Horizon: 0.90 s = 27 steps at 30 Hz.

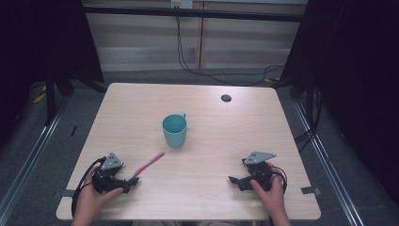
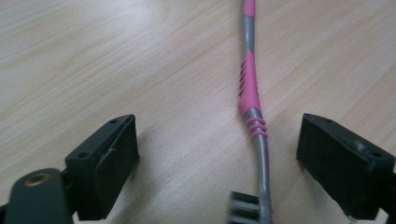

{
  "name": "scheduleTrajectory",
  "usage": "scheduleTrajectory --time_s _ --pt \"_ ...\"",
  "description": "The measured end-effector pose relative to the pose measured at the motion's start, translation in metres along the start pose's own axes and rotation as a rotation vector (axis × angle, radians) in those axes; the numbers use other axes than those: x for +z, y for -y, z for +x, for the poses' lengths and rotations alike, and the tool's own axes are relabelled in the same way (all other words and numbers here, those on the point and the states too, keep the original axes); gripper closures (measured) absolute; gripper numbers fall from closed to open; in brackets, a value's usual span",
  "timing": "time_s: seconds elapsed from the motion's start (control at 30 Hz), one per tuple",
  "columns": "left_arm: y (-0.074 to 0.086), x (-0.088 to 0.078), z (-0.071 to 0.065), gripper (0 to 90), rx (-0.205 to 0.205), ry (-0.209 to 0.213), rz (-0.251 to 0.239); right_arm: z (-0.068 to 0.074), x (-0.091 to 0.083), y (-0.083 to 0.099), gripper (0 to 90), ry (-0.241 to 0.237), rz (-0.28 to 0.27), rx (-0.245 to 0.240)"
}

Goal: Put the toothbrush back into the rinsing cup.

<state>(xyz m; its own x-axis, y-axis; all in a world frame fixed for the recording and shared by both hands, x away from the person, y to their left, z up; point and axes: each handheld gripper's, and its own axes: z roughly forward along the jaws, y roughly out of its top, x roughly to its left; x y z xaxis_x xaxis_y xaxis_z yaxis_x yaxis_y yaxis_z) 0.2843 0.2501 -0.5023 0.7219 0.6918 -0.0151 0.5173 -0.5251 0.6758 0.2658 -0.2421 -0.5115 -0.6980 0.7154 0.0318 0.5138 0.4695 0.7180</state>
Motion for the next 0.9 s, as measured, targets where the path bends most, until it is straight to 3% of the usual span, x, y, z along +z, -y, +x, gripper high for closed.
scheduleTrajectory --time_s 0.17,0.27,0.3,0.47,0.53,0.67,0.9 --pt "-0.014 -0.003 0.002 15.8 0.018 0.003 0.050 0.000 0.000 0.000 10.1 0.000 0.000 0.001" --pt "-0.022 -0.005 0.003 16.3 0.006 0.018 0.086 0.000 0.000 0.000 10.1 0.000 0.000 0.000" --pt "-0.028 -0.006 0.003 18.1 0.018 0.019 0.119 0.000 0.000 0.000 10.1 0.000 0.000 0.000" --pt "-0.037 -0.006 0.004 21.7 0.016 0.026 0.156 0.000 0.000 0.000 10.1 0.000 0.000 -0.001" --pt "-0.042 -0.006 0.006 23.9 0.020 0.047 0.195 0.000 0.000 0.000 10.2 -0.001 0.000 -0.001" --pt "-0.047 -0.002 0.006 28.0 0.031 0.047 0.244 0.000 0.000 0.000 10.2 -0.001 0.000 -0.001" --pt "-0.053 0.002 0.005 35.7 0.004 0.057 0.268 0.000 0.000 0.000 10.2 -0.001 0.000 -0.001"
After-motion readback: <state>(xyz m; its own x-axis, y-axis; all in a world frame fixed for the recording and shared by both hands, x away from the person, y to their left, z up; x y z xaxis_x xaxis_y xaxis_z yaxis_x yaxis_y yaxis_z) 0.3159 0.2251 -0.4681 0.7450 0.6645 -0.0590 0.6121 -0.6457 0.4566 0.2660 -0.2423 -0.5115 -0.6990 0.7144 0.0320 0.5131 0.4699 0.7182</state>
